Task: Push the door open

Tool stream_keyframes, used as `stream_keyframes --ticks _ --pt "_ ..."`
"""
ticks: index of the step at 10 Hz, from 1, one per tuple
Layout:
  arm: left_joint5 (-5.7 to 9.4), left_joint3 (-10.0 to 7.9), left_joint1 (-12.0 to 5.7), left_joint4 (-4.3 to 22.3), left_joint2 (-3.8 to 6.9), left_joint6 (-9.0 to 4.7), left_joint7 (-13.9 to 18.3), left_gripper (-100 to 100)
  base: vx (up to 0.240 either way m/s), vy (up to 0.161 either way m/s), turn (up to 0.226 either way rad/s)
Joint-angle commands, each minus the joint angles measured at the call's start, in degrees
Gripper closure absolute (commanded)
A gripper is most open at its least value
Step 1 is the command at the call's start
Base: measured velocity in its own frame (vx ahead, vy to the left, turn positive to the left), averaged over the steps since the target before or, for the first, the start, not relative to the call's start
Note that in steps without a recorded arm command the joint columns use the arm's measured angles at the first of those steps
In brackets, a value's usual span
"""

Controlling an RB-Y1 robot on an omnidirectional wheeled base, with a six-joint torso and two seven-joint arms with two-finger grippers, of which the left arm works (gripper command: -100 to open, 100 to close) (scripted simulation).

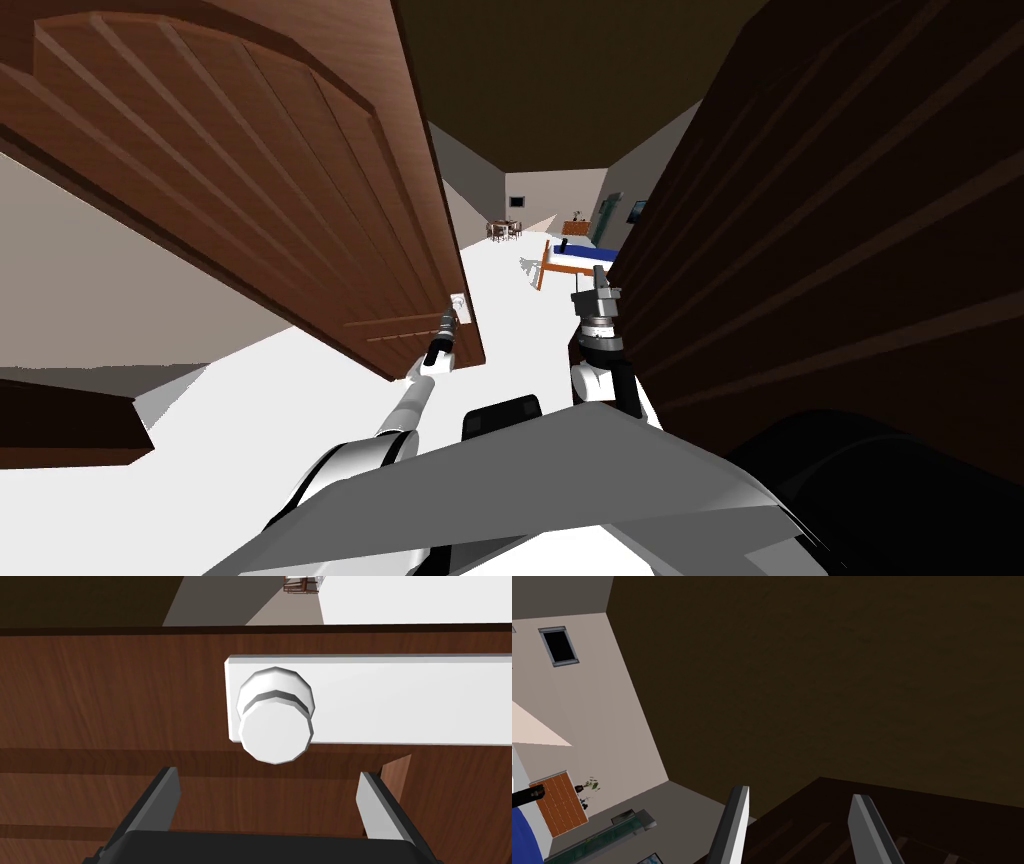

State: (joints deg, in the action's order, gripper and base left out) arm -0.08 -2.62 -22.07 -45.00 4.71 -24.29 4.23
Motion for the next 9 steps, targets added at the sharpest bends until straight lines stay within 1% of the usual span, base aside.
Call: stream_keyframes --ticks 1,3,4,5,9 --pt "0.04 -0.23 0.04 0.2 0.02 -0.39 -0.1 -100 0.234 -0.008 -0.026" --pt "0.09 -0.5 0.1 0.3 -0.07 -0.75 -0.2 -100 0.221 -0.036 -0.026" --pt "0.08 -0.41 0.08 0.3 -0.01 -0.64 -0.2 -100 0.092 -0.009 -0.001" --pt "0.08 -0.41 0.08 0.3 -0.01 -0.64 -0.2 100 -0.011 0.0 0.004" --pt "0.08 -0.41 0.08 0.3 -0.01 -0.64 -0.2 100 -0.023 0.003 -0.001"
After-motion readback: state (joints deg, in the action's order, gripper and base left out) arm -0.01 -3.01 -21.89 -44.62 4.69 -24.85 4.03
